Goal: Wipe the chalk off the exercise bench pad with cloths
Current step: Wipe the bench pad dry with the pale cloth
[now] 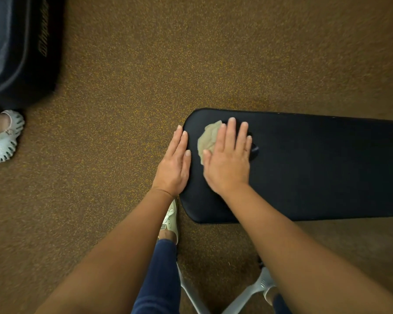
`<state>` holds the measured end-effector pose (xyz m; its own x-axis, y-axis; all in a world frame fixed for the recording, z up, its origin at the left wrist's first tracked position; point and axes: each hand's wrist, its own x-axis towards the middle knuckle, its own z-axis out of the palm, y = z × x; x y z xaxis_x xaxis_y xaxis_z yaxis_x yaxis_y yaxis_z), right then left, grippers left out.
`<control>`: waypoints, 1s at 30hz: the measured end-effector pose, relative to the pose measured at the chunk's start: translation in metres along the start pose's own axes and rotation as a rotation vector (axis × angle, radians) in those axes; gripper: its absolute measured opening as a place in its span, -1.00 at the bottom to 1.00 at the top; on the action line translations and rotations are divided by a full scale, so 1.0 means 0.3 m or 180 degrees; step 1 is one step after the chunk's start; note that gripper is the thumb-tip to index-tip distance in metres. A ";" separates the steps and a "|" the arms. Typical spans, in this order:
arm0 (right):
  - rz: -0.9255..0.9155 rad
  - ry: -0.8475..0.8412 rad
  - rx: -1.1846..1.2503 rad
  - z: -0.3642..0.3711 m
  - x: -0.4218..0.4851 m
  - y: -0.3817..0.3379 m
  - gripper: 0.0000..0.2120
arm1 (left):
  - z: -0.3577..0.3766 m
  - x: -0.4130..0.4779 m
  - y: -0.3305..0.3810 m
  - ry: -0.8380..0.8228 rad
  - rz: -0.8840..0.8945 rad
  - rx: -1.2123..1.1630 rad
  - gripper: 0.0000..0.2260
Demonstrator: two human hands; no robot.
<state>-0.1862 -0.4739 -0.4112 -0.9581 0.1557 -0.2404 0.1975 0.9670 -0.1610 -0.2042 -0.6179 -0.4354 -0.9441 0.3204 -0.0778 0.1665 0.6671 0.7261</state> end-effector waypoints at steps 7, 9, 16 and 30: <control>-0.1125 -0.0169 -0.0192 0.038 -0.142 0.025 -0.36 | 0.002 -0.005 0.028 0.0146 -0.0147 -0.0102 -0.52; -0.1272 -0.0197 -0.0162 0.038 -0.173 0.040 -0.36 | 0.016 -0.015 0.031 0.0061 -0.0108 0.0031 -0.52; -0.1457 -0.0302 -0.0083 0.026 -0.183 0.081 -0.41 | 0.047 -0.054 0.033 0.0074 -0.0116 0.0501 -0.54; -0.1146 -0.0025 0.1406 0.005 -0.304 0.179 -0.59 | 0.089 -0.168 0.116 0.0139 0.0399 0.0667 -0.70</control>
<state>-0.0880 -0.4365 -0.3993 -0.9798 -0.1711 -0.1032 -0.0715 0.7824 -0.6187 -0.1432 -0.5931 -0.4244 -0.9230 0.3831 0.0369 0.3342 0.7503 0.5704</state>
